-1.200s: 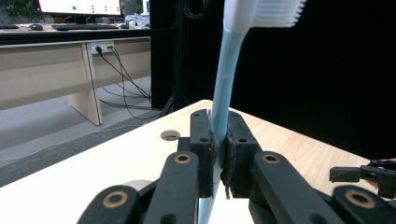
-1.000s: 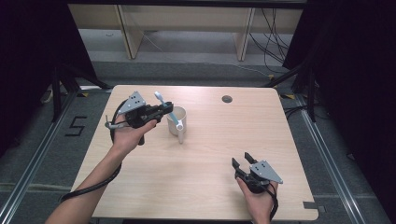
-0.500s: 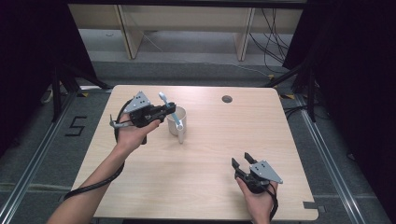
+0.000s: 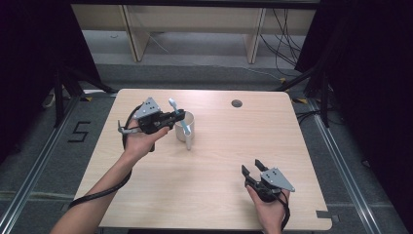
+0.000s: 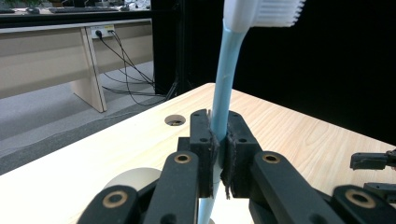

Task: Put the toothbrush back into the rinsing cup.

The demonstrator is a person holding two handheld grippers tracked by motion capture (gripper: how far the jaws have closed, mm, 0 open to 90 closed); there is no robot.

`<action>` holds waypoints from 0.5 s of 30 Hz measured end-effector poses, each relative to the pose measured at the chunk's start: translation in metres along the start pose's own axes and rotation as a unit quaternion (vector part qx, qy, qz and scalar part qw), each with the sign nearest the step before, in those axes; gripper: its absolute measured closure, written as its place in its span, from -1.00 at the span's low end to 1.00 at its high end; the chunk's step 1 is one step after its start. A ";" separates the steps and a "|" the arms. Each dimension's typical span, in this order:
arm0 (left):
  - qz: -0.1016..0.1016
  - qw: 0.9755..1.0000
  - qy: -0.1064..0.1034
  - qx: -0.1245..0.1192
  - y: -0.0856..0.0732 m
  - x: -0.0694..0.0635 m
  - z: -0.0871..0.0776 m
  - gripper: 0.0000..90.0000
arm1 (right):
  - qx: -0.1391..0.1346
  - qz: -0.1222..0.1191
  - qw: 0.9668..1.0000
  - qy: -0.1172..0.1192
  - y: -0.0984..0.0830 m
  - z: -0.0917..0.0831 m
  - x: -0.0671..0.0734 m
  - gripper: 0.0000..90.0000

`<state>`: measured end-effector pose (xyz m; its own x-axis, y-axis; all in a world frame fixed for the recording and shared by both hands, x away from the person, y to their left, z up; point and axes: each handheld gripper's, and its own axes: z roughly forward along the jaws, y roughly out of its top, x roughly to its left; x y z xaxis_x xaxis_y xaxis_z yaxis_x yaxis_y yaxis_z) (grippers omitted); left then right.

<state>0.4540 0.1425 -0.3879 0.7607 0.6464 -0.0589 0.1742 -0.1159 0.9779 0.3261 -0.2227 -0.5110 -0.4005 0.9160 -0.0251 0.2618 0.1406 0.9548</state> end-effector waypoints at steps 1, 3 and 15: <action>-0.001 1.000 -0.001 0.001 0.000 0.000 0.000 0.85 | 0.000 0.000 1.000 0.000 0.000 0.000 0.000 0.01; -0.001 1.000 -0.001 0.002 -0.001 0.000 0.001 0.85 | 0.006 0.012 1.000 0.004 0.000 0.000 0.002 0.01; -0.002 1.000 -0.003 0.008 -0.005 0.001 0.005 0.85 | 0.004 0.005 1.000 0.002 0.000 0.000 0.001 0.00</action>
<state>0.4571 0.1395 -0.3941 0.7633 0.6430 -0.0631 0.1867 -0.1259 0.9743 0.3254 -0.2215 -0.5109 -0.4012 0.9159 -0.0134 0.2732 0.1336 0.9526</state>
